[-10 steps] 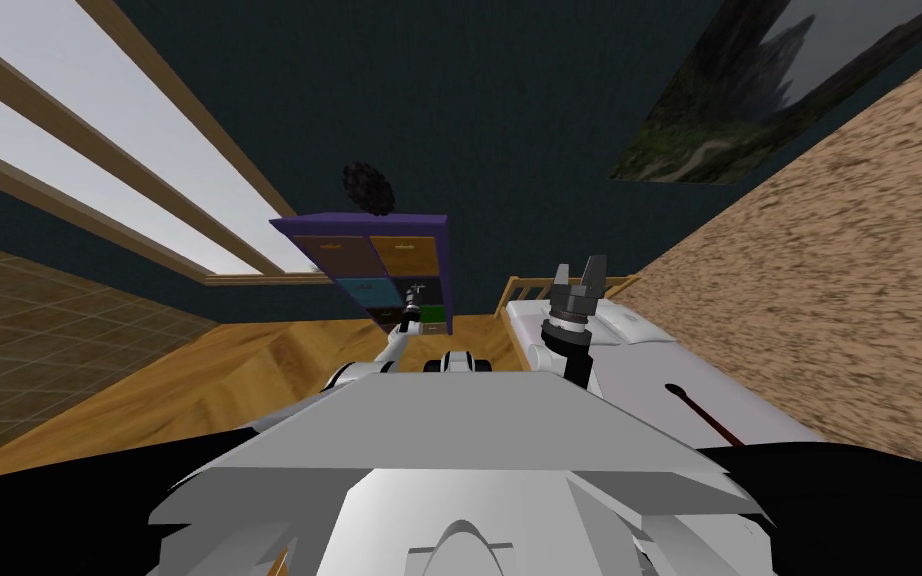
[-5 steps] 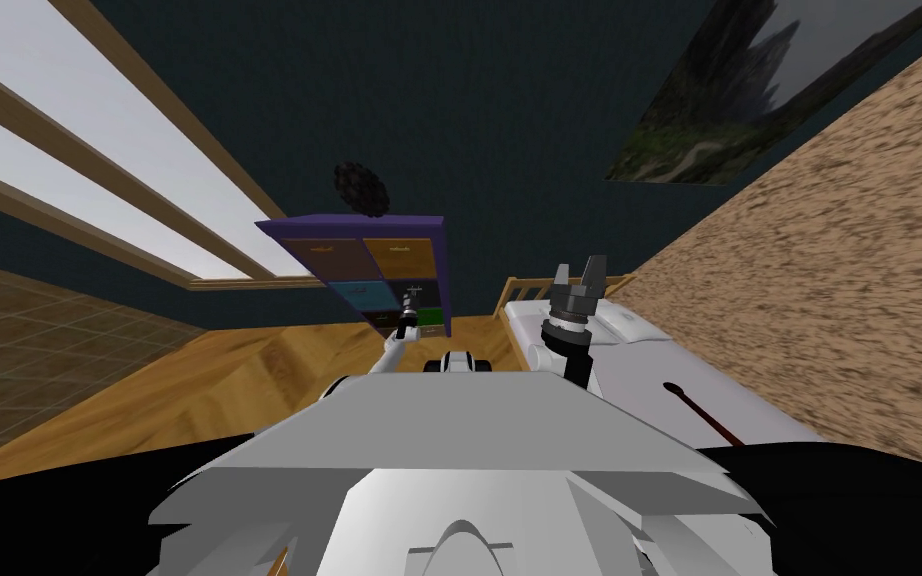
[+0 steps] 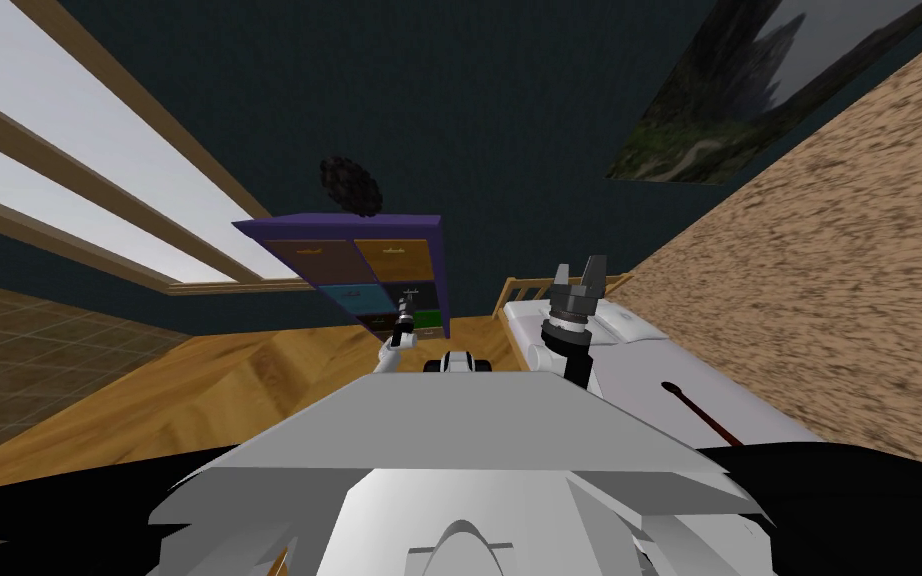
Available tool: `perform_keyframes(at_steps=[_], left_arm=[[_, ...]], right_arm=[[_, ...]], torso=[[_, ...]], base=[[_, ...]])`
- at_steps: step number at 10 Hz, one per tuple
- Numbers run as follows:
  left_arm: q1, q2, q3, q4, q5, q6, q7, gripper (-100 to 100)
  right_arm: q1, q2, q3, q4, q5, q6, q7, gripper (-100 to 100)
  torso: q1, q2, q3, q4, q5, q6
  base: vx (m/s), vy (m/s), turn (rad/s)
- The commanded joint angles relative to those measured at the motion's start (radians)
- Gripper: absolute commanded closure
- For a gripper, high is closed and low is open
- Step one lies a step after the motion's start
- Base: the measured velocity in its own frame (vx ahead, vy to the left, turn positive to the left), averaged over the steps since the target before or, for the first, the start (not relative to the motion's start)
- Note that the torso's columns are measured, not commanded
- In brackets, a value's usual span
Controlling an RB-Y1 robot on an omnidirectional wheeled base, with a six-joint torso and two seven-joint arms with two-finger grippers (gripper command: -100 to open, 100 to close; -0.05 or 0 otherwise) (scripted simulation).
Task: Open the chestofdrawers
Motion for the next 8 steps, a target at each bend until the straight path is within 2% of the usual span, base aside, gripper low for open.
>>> perform_keyframes(at_steps=[1,2,3,5,7,8], left_arm=[[0.087,0.003,-0.013,-0.091,0.011,0.009,-0.003,100],[0.095,0.003,-0.013,-0.112,0.011,0.009,-0.003,100],[0.139,0.004,-0.026,-0.151,0.021,0.018,-0.004,100],[0.177,0.004,-0.026,-0.198,0.021,0.018,-0.004,100],[0.248,0.006,-0.039,-0.259,0.030,0.027,-0.006,100],[0.259,0.006,-0.039,-0.287,0.030,0.027,-0.006,100]], right_arm=[[0.000,0.000,0.000,0.000,0.000,0.000,0.000,0],[0.000,0.000,0.000,0.000,0.000,0.000,0.000,0],[0.000,0.000,0.000,0.000,0.000,0.000,0.000,0],[0.000,0.000,0.000,0.000,0.000,0.000,0.000,0],[0.000,0.000,0.000,0.000,0.000,0.000,0.000,0],[0.000,0.000,0.000,0.000,0.000,0.000,0.000,0]], torso=[[-0.001,0.000,0.000,0.000,0.000,0.000],[0.000,0.002,0.001,0.000,0.000,0.000],[0.000,0.004,0.002,0.001,0.000,0.000],[0.000,0.002,0.001,0.000,0.000,0.000],[0.000,0.001,0.001,0.000,0.000,0.000],[0.000,0.001,0.000,0.000,0.000,0.000]], base=[[0.081,-0.004,-0.031],[0.033,-0.004,0.014],[0.048,-0.009,-0.092],[0.039,-0.004,-0.013],[0.053,-0.009,-0.057],[0.028,0.000,0.000]])
